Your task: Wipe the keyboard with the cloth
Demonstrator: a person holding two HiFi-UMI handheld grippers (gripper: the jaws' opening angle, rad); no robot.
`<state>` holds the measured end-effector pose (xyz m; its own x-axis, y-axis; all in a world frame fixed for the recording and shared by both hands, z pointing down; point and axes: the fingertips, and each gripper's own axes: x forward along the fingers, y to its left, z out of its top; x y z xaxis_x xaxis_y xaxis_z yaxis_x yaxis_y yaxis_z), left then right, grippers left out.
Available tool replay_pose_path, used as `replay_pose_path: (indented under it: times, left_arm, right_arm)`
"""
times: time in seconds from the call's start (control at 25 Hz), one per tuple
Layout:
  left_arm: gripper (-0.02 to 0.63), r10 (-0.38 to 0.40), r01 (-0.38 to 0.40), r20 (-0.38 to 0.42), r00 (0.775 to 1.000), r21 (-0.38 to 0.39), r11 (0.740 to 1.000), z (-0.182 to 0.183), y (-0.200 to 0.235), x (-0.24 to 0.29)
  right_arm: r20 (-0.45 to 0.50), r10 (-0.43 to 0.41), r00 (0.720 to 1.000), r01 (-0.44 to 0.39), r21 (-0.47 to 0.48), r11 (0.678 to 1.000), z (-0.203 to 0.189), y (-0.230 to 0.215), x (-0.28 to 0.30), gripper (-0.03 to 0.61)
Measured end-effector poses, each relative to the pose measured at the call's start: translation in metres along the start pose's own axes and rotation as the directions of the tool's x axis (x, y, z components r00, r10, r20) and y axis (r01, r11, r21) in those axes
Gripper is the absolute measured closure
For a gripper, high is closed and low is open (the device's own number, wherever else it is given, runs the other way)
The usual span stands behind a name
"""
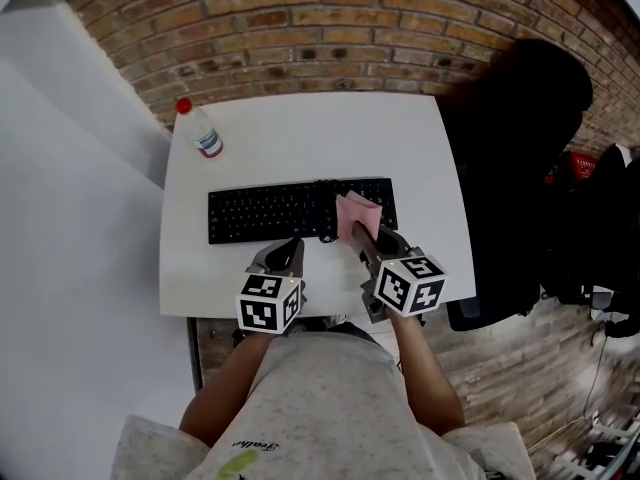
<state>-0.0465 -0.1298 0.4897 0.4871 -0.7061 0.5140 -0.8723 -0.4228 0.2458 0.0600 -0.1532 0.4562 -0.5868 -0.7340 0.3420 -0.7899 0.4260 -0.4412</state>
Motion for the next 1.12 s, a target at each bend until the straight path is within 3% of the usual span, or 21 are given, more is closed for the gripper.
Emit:
replay_pose_path:
  times: [0.56, 1.12]
  left_arm:
    - [0.618, -0.004, 0.006, 0.101, 0.995, -0.019, 1.0, 0.003, 0.045, -0.078]
    - [0.618, -0.08, 0.077, 0.083, 0.993, 0.037, 0.996, -0.02, 0.04, -0.108]
  right_arm:
    - [0.054, -0.021, 0.998, 0.03, -0.163, 0.986, -0.016, 0.089, -0.01, 0.558]
    - [0.092, -0.084, 0.992, 0.102, -0.21, 0.972, -0.023, 0.122, -0.031, 0.558]
